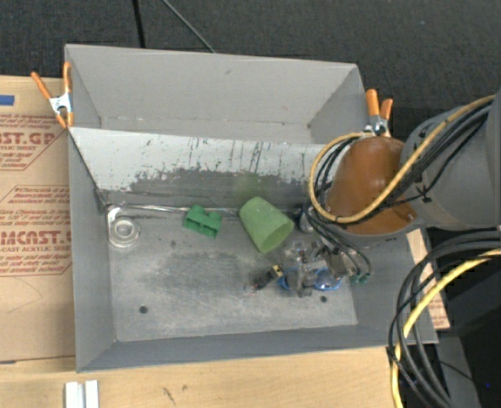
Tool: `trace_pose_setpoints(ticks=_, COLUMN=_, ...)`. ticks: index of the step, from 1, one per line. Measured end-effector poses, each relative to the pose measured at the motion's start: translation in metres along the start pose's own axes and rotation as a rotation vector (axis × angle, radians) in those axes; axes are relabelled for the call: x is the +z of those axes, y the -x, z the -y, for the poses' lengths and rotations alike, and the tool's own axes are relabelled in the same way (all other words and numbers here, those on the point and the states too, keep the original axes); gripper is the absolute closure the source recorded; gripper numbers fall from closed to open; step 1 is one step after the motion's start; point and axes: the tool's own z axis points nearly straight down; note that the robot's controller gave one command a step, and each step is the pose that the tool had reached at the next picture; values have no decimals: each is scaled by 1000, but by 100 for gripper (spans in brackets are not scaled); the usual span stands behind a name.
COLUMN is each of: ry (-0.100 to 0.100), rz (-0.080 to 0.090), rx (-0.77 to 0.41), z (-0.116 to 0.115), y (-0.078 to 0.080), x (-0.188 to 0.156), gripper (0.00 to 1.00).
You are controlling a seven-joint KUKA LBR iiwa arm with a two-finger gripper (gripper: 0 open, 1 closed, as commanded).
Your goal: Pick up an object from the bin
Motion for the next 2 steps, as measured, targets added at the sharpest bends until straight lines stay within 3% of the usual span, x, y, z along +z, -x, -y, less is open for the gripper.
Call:
trace_pose_setpoints(ticks=1, ry=-3, rz=7, rx=-21, z=2, y=7, x=-118, gripper=100)
trace_pose_setpoints(ticks=2, ry=-3, rz=5, rx=15, z=10, y=-1, x=-169, gripper=100)
